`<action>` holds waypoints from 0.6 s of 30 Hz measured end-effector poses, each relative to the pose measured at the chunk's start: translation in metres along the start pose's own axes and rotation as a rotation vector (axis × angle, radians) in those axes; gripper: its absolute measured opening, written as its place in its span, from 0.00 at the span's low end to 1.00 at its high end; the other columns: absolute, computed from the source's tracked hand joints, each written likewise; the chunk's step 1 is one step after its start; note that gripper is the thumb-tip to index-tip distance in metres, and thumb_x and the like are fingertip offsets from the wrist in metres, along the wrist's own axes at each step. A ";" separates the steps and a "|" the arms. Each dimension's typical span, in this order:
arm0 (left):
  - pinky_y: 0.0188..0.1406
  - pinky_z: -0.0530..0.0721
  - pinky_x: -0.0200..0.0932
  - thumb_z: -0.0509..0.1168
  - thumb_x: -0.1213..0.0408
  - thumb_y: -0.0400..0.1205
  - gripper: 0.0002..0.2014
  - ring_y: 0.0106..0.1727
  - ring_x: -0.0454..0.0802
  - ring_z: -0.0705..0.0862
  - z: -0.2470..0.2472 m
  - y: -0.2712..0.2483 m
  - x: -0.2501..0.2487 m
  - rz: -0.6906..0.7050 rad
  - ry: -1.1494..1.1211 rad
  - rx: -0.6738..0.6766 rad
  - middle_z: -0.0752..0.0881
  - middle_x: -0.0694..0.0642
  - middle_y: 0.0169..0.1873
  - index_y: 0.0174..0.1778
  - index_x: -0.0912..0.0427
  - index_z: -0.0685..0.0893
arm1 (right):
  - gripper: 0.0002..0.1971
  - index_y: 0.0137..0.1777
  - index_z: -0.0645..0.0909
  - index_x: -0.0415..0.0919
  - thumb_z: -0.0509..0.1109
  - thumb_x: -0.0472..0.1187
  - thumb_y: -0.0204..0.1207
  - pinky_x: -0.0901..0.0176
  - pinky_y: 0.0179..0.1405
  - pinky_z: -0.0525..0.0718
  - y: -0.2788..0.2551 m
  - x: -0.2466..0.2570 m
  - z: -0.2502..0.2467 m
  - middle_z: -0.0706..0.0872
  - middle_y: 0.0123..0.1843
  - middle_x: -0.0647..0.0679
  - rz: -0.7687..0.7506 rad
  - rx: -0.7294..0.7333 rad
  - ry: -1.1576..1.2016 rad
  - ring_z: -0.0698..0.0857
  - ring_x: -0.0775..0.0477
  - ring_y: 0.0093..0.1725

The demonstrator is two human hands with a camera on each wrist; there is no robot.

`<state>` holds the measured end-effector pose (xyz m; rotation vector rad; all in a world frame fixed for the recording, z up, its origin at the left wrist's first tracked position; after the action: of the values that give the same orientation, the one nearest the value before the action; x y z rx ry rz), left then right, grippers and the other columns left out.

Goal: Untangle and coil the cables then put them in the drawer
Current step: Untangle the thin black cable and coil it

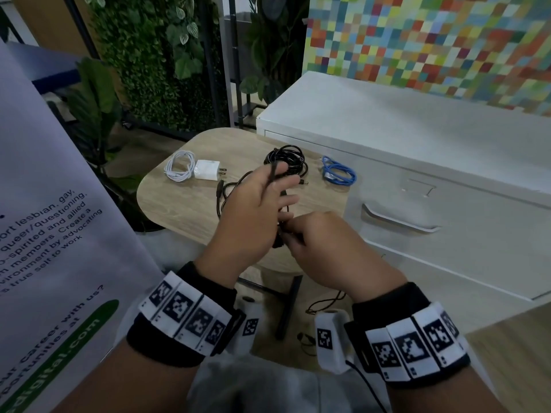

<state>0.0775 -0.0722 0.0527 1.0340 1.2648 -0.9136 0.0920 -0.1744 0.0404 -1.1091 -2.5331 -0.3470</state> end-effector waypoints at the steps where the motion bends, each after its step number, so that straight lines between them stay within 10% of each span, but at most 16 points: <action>1: 0.58 0.91 0.46 0.53 0.68 0.94 0.16 0.59 0.42 0.91 0.002 -0.001 0.001 0.046 0.124 0.025 0.90 0.42 0.61 0.69 0.44 0.77 | 0.11 0.55 0.90 0.49 0.64 0.46 0.87 0.49 0.39 0.78 0.000 0.004 0.001 0.91 0.44 0.45 -0.012 0.024 -0.038 0.84 0.41 0.45; 5: 0.69 0.79 0.34 0.56 0.60 0.94 0.17 0.66 0.30 0.82 0.009 -0.005 -0.005 0.211 0.542 0.090 0.86 0.34 0.67 0.78 0.45 0.79 | 0.09 0.50 0.89 0.44 0.66 0.42 0.85 0.55 0.38 0.69 -0.003 0.009 -0.005 0.81 0.36 0.48 0.006 0.047 -0.053 0.80 0.41 0.42; 8: 0.65 0.80 0.41 0.55 0.57 0.94 0.19 0.62 0.40 0.85 0.017 -0.011 -0.008 0.216 0.760 0.186 0.90 0.42 0.64 0.80 0.44 0.77 | 0.07 0.48 0.88 0.43 0.68 0.40 0.82 0.55 0.39 0.71 -0.004 0.013 -0.011 0.88 0.42 0.45 -0.013 0.032 -0.031 0.83 0.43 0.43; 14: 0.51 0.84 0.48 0.54 0.59 0.93 0.19 0.44 0.46 0.86 0.018 -0.014 -0.007 0.135 0.748 0.253 0.87 0.45 0.43 0.79 0.45 0.78 | 0.13 0.30 0.85 0.54 0.75 0.40 0.75 0.69 0.28 0.73 -0.009 0.001 -0.022 0.85 0.27 0.58 0.036 0.052 0.188 0.82 0.60 0.31; 18: 0.60 0.81 0.44 0.55 0.60 0.93 0.17 0.60 0.44 0.86 0.017 -0.008 -0.011 0.154 0.767 0.247 0.89 0.43 0.59 0.75 0.45 0.82 | 0.08 0.35 0.91 0.54 0.78 0.41 0.72 0.64 0.30 0.75 -0.012 0.004 -0.023 0.89 0.31 0.50 0.024 0.053 0.327 0.80 0.57 0.28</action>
<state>0.0736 -0.0908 0.0629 1.7539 1.6834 -0.5670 0.0856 -0.1876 0.0621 -0.9732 -2.2280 -0.4158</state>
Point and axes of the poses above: each hand's wrist, its own y-axis towards the middle knuckle, its own z-axis out of the palm, x = y × z, the point moved 9 cm from there along y, towards the middle knuckle
